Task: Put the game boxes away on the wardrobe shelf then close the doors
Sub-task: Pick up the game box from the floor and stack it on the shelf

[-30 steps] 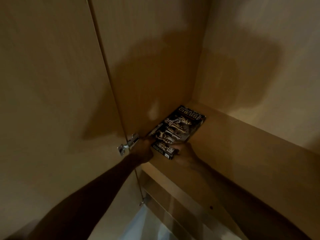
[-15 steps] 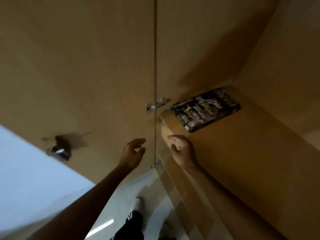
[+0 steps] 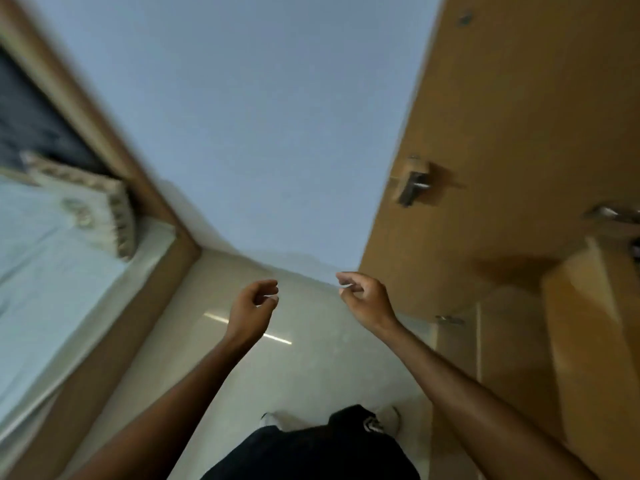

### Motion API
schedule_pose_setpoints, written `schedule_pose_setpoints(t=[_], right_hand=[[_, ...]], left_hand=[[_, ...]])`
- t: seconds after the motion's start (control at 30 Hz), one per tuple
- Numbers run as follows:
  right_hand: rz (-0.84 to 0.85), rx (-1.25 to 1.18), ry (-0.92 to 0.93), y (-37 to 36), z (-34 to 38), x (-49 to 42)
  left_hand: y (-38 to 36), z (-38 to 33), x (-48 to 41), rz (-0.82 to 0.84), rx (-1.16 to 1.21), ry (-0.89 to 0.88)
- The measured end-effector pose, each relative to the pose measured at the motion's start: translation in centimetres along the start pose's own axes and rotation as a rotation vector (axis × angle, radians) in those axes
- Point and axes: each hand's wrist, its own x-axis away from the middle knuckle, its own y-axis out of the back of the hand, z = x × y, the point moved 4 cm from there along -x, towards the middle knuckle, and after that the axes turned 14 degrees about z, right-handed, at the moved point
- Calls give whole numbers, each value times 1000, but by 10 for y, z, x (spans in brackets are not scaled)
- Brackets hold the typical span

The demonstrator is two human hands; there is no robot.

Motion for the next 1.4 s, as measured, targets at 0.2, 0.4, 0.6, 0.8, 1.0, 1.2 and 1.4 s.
schedule_pose_setpoints(t=[0.2,0.4,0.6,0.8,1.0,1.2,1.4], right_hand=[[301,114,118,-163,88,-39],[653,226,234,-319,167,-61],[1018,340,367,-518,250,-55],[1329,473,475,-685,309,-18],[1606,579,634,-845,351,68],[1855,676,747,-985,360,183],[2012,732,827,-1114,362,332]], left_hand=[[150,74,88,-305,94,93],[252,136,182,-675,236,171],[355,216,287,-1020,374,286],[418,269,388,-1315,533,386],[442,317,507,-1646,678,462],[452,373,625,-1931,778,526],[466,435,780,-2112,824,567]])
